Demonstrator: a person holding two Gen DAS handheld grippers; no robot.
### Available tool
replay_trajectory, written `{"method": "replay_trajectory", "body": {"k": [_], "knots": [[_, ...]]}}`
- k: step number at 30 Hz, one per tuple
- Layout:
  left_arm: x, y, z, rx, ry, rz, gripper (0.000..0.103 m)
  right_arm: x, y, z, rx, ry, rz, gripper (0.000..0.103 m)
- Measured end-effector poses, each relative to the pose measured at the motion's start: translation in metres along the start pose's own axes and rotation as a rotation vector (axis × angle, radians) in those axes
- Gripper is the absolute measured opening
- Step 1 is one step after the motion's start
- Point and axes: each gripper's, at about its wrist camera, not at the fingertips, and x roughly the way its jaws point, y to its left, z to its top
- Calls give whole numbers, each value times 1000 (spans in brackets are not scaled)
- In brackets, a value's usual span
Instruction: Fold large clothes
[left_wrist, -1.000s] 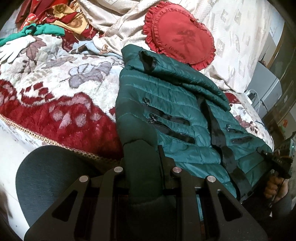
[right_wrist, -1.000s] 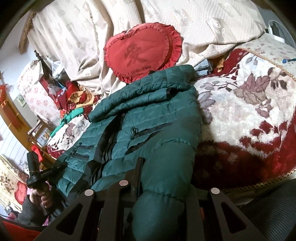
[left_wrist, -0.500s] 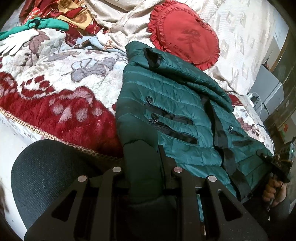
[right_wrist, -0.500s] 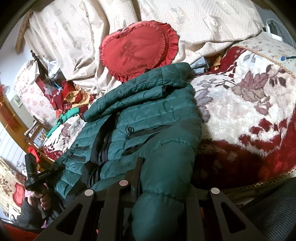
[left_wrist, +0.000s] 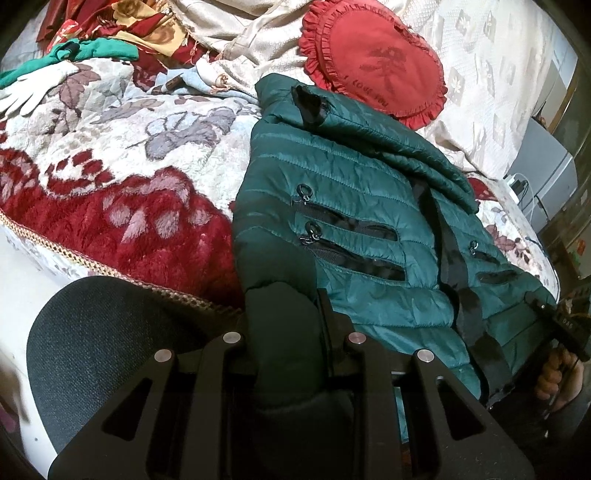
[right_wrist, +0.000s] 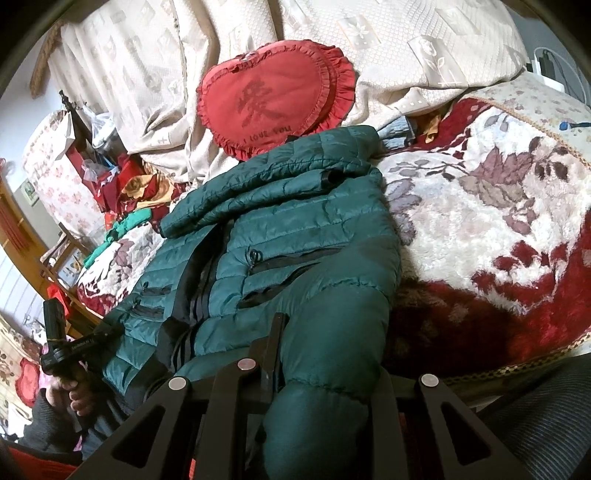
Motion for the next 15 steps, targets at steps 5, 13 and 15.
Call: {"method": "replay_trajectory", "body": {"k": [5,13,15], "knots": [[1,0,0,1,4,1,21,1,0,0,5,10,-16,16],[4,-1,-1,9,28,20,21,3,-1,0,0,12,-39,16],[4,-1,-1,15,26,22,21,3,0,0,-3,10,-43,16]]}}
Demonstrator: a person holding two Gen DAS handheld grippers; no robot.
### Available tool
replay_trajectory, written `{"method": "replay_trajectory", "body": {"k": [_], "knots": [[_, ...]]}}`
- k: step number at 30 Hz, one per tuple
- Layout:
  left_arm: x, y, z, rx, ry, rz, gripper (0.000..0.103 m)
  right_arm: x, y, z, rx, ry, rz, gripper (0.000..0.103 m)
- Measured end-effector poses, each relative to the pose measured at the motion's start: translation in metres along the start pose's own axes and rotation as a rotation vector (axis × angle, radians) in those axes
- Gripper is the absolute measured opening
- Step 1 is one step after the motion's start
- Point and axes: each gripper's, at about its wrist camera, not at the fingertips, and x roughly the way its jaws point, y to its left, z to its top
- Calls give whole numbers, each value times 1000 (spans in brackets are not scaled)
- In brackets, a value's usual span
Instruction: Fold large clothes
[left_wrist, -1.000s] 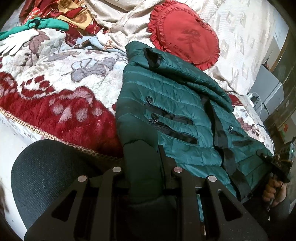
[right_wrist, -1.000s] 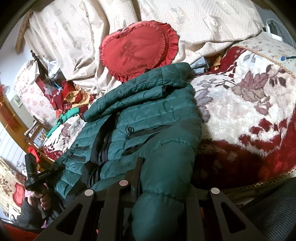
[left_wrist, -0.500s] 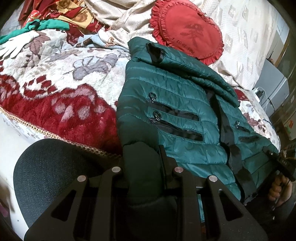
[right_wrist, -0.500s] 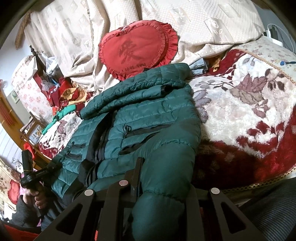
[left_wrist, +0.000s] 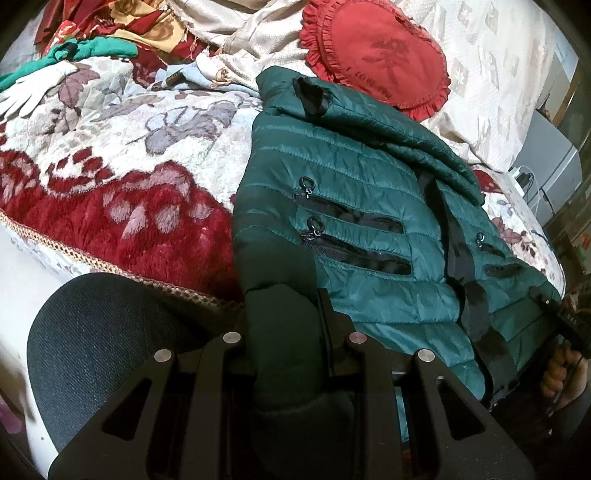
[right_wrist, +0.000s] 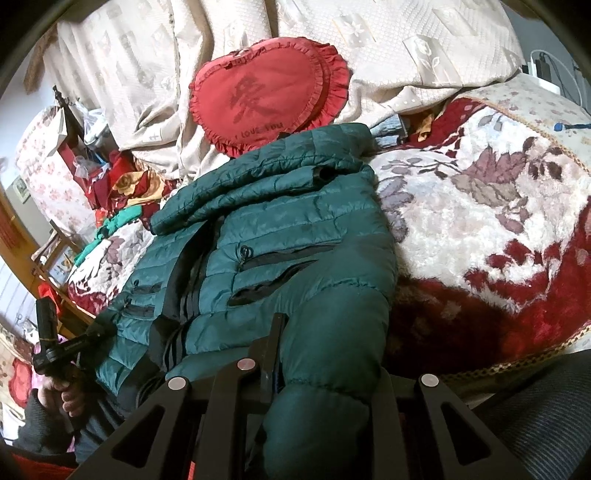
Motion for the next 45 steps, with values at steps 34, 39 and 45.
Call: {"method": "replay_trajectory", "body": {"k": [34,39,45], "knots": [[-85,-12,75,-202,-288,-219,16,-75,7,46,-6,-320,56,13],[-84,-23,104,-182,-382,-202,16,-69,13,71,-24,-356,35,13],[-87,-22,139,-234,-462,-205,16,-62,21,110,-36,-420,-8,13]]}}
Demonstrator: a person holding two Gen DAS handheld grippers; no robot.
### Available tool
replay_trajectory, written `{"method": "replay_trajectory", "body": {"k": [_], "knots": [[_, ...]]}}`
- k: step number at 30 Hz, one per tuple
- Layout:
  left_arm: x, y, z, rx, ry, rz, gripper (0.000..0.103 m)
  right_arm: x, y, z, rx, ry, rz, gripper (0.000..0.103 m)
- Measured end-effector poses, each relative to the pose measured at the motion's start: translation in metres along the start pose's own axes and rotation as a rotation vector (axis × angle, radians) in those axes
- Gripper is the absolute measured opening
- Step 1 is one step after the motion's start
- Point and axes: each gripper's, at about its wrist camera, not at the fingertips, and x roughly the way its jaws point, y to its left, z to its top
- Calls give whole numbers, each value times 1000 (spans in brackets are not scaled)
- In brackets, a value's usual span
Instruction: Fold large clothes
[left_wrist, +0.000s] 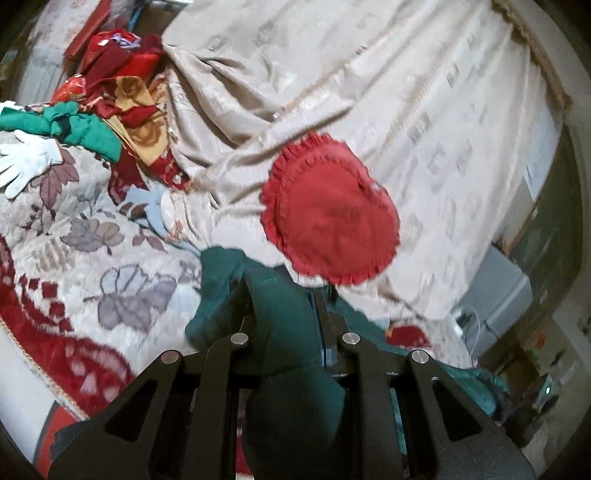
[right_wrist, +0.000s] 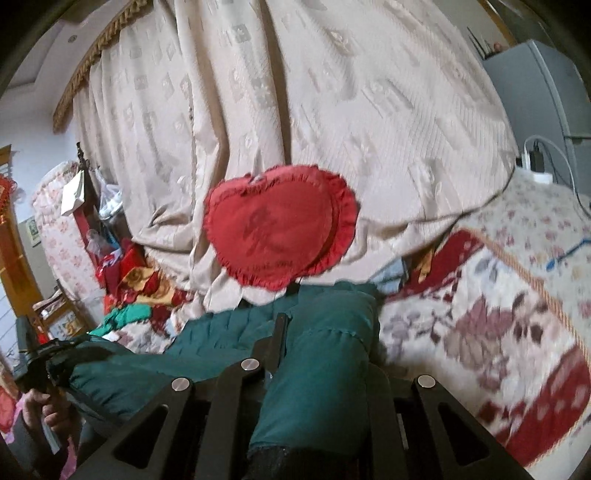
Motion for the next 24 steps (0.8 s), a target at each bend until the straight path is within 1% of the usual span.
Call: {"method": "replay_trajectory", "body": {"k": [2,5,7,9,13,14,15,16,21,24], "knots": [[9,1,8,-28,-4,22,16,8,0,9,6,-16,-7,13],[30,3,16,-36,-6,49,16,26,1,21,2,-21,-19,13],[46,7,19,-47,0,65,16,42,-1,27,9,-12,-26,13],[70,14,24,-61,21,95,16,61,-6,33,28,6,-24,13],[127,21,34,-29,54,169,16,111,-15,46,47,72,-44,13],[140,24,35,-23,64,189,16,144,-22,52,69,128,-69,13],[152,27,36,-18,74,208,16,144,-22,52,69,128,-69,13],[163,30,36,-16,86,227,17,161,-27,55,86,150,-76,13],[212,52,32,-63,147,315,20,225,-43,57,102,230,-120,13],[233,58,31,-65,167,351,20,260,-50,51,89,281,-144,13]]}}
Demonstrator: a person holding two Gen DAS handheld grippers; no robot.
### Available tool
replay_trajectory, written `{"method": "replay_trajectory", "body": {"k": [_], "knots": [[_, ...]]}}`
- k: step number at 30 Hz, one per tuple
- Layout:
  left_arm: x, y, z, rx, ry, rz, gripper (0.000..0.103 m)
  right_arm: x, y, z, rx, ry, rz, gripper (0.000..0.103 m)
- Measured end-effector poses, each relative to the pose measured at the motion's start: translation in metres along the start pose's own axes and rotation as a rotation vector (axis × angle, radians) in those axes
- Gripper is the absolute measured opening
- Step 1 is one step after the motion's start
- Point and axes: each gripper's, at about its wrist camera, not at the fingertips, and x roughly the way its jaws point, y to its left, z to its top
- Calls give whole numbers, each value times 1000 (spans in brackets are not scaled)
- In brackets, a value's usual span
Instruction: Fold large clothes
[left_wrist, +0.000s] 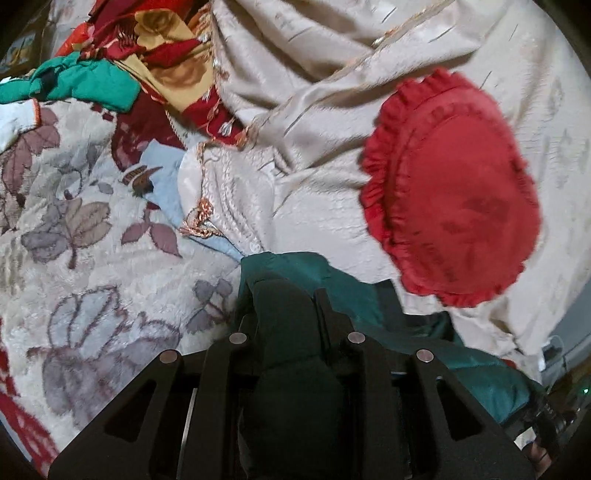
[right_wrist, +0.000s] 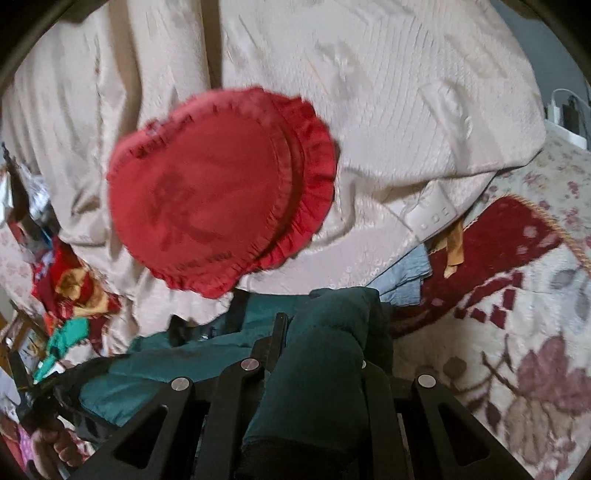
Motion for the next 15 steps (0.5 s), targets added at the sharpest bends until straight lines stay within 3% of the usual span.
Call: {"method": "replay_trajectory", "body": {"k": [8,12,15], "knots": [[60,-8,10,-3,91,92,21,59,-8,6,8,103,-40,14],[77,-17,4,85,76,116,22,80,-11,3,13,167,-61,13],[84,-17,1,95,78,122,22,93,-16,0,31,212,-51,14]]}}
